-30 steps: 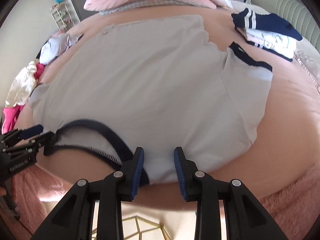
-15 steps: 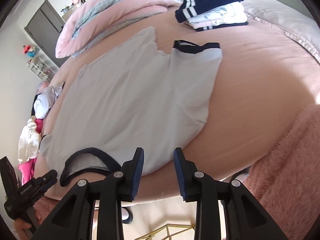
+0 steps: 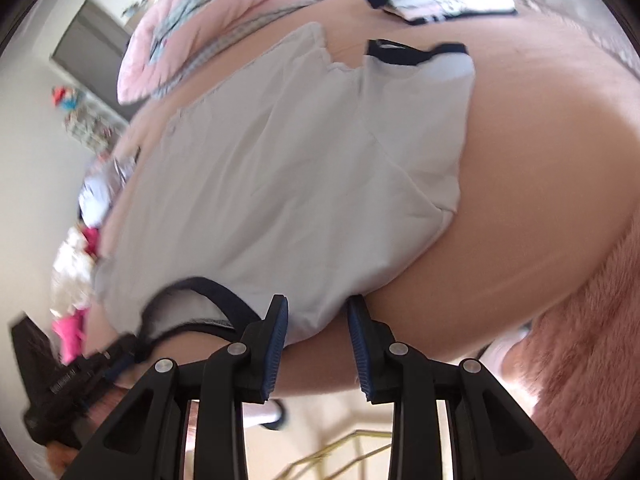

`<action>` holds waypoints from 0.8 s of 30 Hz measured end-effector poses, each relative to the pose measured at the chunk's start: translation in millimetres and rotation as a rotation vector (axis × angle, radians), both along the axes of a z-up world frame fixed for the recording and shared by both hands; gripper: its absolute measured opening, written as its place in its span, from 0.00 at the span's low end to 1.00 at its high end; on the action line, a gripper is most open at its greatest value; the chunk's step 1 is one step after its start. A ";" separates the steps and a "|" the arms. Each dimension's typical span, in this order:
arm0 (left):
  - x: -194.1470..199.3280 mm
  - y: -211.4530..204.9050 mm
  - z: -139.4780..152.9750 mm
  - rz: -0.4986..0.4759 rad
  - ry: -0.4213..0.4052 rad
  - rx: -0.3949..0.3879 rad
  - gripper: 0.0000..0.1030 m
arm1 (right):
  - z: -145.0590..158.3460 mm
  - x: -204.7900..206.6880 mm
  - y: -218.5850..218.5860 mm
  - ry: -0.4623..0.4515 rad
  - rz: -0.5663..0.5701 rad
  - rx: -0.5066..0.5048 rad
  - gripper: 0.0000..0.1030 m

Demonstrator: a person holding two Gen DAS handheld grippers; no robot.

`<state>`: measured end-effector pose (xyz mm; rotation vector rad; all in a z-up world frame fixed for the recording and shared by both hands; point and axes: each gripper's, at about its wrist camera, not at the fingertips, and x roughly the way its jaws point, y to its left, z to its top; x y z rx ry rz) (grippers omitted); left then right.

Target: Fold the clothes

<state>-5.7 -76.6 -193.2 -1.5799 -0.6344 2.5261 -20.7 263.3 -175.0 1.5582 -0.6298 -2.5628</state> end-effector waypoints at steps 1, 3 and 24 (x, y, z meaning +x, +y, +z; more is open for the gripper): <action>-1.1 1.7 1.9 -0.006 0.002 0.001 0.46 | 2.7 1.6 -0.9 0.010 0.005 -0.019 0.29; -2.0 1.3 -0.1 -0.004 0.006 0.028 0.46 | 4.0 3.4 3.7 0.014 -0.003 -0.128 0.30; -13.4 8.9 -7.6 0.020 0.020 0.049 0.08 | -4.5 3.9 -0.8 -0.025 0.045 -0.095 0.09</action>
